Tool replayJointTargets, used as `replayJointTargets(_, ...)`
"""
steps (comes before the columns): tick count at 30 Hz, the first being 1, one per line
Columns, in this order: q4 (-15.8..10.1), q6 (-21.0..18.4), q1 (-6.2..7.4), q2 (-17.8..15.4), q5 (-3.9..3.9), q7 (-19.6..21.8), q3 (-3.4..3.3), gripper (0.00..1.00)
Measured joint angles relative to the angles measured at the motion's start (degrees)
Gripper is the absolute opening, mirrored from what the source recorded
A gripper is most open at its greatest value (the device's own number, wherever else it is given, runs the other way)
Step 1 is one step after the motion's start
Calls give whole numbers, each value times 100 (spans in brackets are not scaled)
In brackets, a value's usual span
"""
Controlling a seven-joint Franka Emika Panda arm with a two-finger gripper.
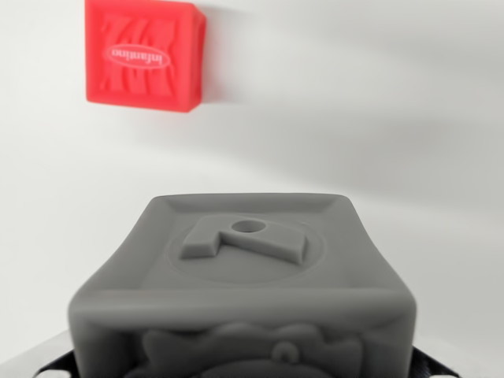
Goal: Destack cube
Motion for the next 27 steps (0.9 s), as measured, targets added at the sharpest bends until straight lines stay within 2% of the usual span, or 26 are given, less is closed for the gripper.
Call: replayJointTargets(27,-887,344,-338,-539,32,-580,-7,0)
